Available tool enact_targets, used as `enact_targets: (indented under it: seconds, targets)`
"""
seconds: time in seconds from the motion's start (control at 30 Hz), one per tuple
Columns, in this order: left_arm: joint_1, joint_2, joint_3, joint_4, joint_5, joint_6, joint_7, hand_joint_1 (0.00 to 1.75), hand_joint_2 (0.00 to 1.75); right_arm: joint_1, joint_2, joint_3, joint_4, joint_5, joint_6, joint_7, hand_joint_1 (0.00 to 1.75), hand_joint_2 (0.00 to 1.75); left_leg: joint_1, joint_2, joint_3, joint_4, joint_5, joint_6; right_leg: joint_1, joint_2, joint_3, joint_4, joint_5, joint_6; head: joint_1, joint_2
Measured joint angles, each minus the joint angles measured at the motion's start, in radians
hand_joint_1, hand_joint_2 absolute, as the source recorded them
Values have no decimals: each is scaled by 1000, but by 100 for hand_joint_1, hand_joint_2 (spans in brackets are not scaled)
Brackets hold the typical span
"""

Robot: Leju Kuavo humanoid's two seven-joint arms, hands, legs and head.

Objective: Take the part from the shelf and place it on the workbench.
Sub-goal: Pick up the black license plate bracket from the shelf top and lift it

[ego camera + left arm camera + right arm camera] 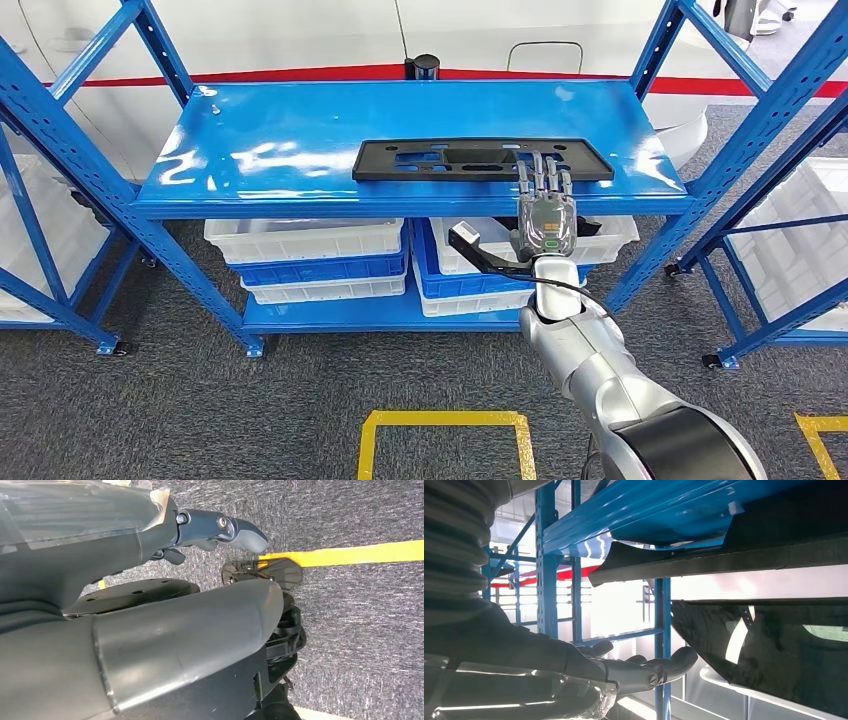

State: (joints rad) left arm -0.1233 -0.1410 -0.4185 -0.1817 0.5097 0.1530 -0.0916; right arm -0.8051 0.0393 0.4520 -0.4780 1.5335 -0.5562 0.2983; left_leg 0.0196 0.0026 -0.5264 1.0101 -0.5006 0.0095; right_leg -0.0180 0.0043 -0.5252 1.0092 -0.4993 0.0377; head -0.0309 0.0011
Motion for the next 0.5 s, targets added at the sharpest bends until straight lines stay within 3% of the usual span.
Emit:
enact_targets:
  seconds: [0.33,0.5]
  targets:
    - [0,-1,0,2,2,24,-1,0,0,7,2,0,0,0,2,3,0,175,-3,-1,-1,5,-2,2,-7,0,-1,-1,1,1,0,0]
    - [0,0,0,2,13,30,-7,0,0,7,11,0,0,0,2,3,0,175,-7,0,-2,0,1,9,-11,0,1,-8,7,8,0,0]
